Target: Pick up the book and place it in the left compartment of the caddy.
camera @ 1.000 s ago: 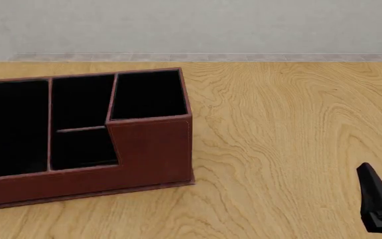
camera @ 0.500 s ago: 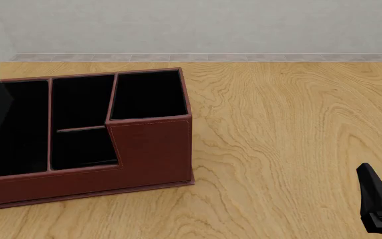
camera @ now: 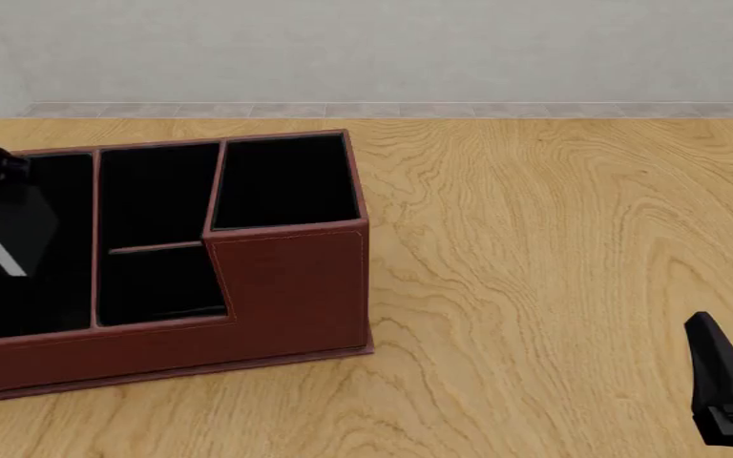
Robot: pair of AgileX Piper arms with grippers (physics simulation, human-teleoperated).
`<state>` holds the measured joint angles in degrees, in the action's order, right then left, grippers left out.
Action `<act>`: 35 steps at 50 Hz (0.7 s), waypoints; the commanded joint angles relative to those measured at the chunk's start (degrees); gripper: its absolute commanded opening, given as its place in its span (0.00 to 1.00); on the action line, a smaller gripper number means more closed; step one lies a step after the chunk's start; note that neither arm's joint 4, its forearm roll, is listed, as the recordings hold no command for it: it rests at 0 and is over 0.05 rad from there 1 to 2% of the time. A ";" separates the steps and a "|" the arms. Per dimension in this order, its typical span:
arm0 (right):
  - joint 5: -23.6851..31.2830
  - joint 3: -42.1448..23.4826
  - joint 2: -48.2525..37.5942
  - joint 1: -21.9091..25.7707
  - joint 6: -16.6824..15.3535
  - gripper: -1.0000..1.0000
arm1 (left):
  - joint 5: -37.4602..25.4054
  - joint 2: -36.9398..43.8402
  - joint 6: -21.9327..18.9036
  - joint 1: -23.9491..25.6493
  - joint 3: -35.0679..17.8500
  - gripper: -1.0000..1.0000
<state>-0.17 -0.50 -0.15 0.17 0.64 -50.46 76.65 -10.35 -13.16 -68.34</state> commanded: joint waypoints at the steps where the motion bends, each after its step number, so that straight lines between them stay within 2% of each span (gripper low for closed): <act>1: 0.03 -0.10 0.05 -0.16 0.12 1.00 | 2.40 0.81 0.28 0.42 0.66 0.00; 11: -0.04 -0.08 0.04 -0.04 0.09 1.00 | 3.73 1.25 0.72 -0.03 2.50 0.00; 35: -0.20 -0.17 0.10 -0.08 0.07 1.00 | 10.13 0.99 -2.78 -2.15 8.12 0.00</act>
<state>-0.32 -0.63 -0.06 0.11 0.71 -43.17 77.90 -11.23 -14.30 -61.90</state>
